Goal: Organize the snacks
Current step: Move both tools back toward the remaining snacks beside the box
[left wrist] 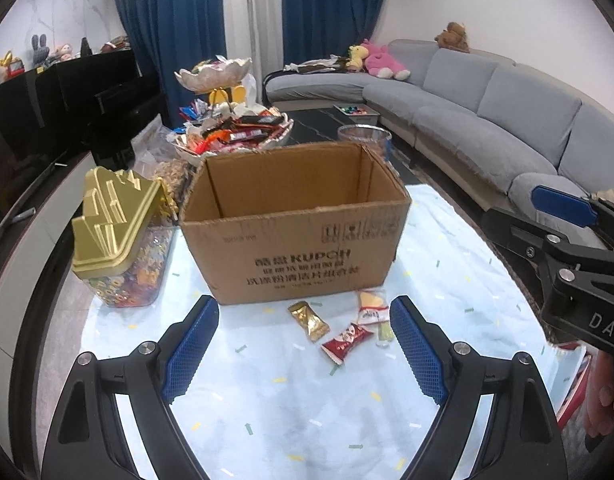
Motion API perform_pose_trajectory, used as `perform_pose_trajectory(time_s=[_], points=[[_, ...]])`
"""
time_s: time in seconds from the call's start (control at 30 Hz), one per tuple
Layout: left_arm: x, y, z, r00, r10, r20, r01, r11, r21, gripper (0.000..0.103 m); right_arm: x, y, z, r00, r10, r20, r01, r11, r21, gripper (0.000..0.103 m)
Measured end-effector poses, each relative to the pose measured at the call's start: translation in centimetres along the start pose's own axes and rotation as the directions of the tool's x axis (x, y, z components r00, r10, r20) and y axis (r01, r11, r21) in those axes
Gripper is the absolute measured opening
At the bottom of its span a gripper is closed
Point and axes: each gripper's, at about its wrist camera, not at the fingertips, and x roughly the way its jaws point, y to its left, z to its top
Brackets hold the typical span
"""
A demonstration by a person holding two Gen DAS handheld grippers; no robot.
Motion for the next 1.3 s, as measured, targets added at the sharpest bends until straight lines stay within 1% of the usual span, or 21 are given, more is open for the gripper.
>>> perform_pose_trajectory(time_s=[0.33,0.5,0.6,0.77,0.9,1.03,1.17,1.23,1.3], points=[[3.1,-1.1,-3.1,0.999,-0.052,-0.003,0.052,0.998,0.035,0.087,2.4,0.0,-3.5,1.0,0.025,0.007,-0.025,0.999,-0.033,0.072],[4.8,-1.2,-4.2,0.997,-0.077,0.013,0.076,0.995,0.06,0.087,4.2,0.2,-4.8,0.999,0.039,0.0,-0.039,0.998,-0.046,0.072],[5.8,-1.4,-4.7,0.995,-0.092,0.025,0.089,0.992,0.084,0.085,5.3,0.3,-5.5,0.999,0.043,-0.018,-0.044,0.998,-0.05,0.072],[7.3,-2.1,-5.6,0.992,-0.119,0.039,0.111,0.981,0.16,0.081,7.0,0.0,-6.6,0.998,0.057,-0.041,-0.059,0.997,-0.045,0.071],[8.7,-2.2,-6.2,0.988,-0.153,0.022,0.147,0.973,0.181,0.078,8.3,0.2,-7.3,0.996,0.068,-0.059,-0.072,0.996,-0.056,0.071],[9.7,-1.9,-6.7,0.982,-0.188,0.002,0.184,0.964,0.19,0.076,9.4,0.7,-8.0,0.992,0.087,-0.089,-0.093,0.993,-0.074,0.063],[10.7,-1.9,-7.0,0.976,-0.217,-0.017,0.216,0.951,0.22,0.075,10.3,1.2,-8.5,0.989,0.098,-0.112,-0.108,0.99,-0.087,0.062],[11.1,-2.0,-7.1,0.974,-0.227,-0.025,0.226,0.947,0.23,0.072,10.8,1.4,-8.7,0.987,0.102,-0.125,-0.114,0.989,-0.092,0.058],[11.6,-1.9,-7.0,0.97,-0.239,-0.04,0.242,0.942,0.234,0.07,11.3,1.4,-8.9,0.983,0.11,-0.145,-0.123,0.989,-0.087,0.057]])
